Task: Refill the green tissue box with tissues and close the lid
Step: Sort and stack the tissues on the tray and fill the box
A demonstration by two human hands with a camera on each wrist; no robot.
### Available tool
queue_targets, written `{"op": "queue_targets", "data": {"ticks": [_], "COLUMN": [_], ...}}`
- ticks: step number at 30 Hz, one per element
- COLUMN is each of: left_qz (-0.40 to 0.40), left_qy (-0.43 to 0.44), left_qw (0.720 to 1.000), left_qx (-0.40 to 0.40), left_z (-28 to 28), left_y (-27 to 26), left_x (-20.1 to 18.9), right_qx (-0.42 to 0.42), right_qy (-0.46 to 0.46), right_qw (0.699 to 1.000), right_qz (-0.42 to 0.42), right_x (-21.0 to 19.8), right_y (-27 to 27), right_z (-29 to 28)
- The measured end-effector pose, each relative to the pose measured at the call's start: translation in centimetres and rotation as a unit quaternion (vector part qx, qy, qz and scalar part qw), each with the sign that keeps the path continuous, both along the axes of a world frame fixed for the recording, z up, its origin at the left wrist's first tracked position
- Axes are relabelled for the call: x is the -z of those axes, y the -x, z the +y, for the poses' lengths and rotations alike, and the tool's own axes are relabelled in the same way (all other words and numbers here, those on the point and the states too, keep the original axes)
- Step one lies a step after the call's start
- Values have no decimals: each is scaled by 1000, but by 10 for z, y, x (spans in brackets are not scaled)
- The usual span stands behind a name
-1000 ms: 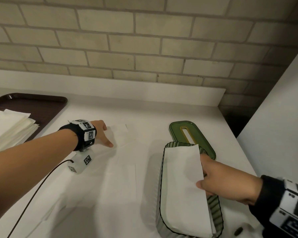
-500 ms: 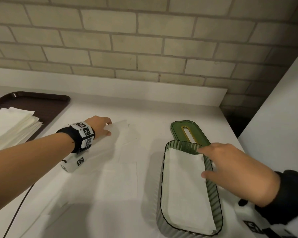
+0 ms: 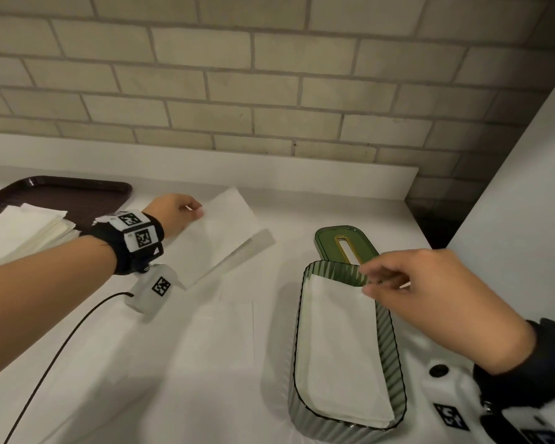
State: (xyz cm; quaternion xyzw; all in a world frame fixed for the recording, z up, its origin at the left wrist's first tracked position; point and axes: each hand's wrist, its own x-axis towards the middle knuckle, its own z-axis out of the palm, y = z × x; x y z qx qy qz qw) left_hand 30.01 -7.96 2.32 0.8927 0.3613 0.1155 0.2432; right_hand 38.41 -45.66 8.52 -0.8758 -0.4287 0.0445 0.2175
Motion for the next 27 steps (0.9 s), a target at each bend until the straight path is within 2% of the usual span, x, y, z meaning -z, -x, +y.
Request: {"op": "queue_targets", "data": {"ticks": [3,6,8,11,14,16,18,20,23,27], "left_qz": [-73,-168,-205,-247,-266,-276,-257,-232,-201,-95], "left_qy": [117,277,346,403,422,430,408,392,368,240], "left_qw": [990,945,913,875,858,848,862,877,898,960], "left_qx": [20,52,76,101,122,143,157,154,131,108], "left_z": [-11,-42,-69,-107,-134,-150,-164,-170,-162,-123], "left_y": [7,19,25,29,32,35,38,42,52,66], "left_x": [-14,-28,-36,-45,-51,-52,-53,-52,-49,-30], "right_qx": [11,0,-8,-14,-26,-64,-88,-79,-50,-3], "right_qy": [-85,-134,-137,-149,-193,-209,-225,-235,-217,-153], "right_qw": [994,979,969,943,892,862,845,843,866,890], "right_qz": [64,156,204,296,408,457,476,478,447,429], "right_x": [3,5,6,7,1,-2,-3,-2,3,17], "right_y": [4,11,15,21,23,24,24,20,8,-10], "right_z": [7,15,21,30,35,33,28,21,10,-2]}}
